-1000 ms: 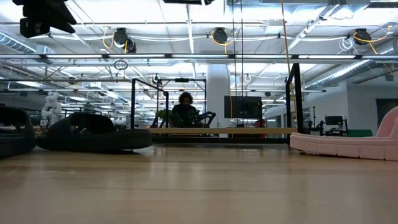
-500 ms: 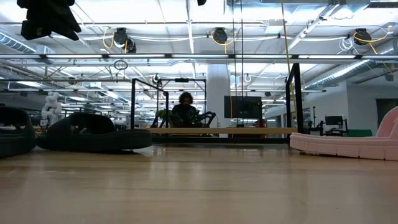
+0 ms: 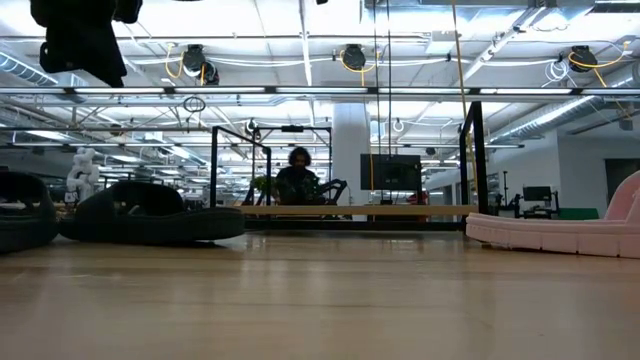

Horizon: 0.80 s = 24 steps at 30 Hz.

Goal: Pick and place slides into the shelf
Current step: Put the bottom black slipper on the shelf

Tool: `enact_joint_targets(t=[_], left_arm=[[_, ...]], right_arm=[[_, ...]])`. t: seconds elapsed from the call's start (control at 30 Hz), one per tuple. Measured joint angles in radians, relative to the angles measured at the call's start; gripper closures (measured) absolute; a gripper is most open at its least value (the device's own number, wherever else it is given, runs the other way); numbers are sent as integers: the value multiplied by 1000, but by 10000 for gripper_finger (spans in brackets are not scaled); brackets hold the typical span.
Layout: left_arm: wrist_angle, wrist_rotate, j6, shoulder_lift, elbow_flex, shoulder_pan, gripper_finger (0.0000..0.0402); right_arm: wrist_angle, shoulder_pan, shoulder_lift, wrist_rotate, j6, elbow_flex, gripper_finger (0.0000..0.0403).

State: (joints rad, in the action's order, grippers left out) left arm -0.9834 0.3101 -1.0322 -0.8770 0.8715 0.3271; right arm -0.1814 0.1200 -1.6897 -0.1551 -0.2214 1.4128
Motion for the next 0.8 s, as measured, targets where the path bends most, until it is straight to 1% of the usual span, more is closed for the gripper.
enact_joint_targets(t=[0.13, 0.23, 0.47, 0.53, 0.63, 0.73, 0.8], left_arm=[[-17, 0, 12, -22, 0, -5, 316], [-40, 7, 51, -22, 0, -18, 316], [-10, 32, 128, -18, 0, -43, 316], [-41, 18, 142, -17, 0, -59, 316], [-135, -3, 141, -3, -1, -95, 316], [-187, 3, 146, 38, -1, -121, 316], [-187, 13, 165, 75, -1, -138, 316]], right_arm=[[-2, 0, 0, 0, 0, 0, 307], [0, 0, 0, 0, 0, 0, 307], [5, 0, 0, -1, 0, 0, 307], [7, 0, 0, -1, 0, 0, 307], [7, 0, 0, -1, 0, 0, 307], [7, 0, 0, -1, 0, -1, 307], [7, 0, 0, -1, 0, -1, 307]])
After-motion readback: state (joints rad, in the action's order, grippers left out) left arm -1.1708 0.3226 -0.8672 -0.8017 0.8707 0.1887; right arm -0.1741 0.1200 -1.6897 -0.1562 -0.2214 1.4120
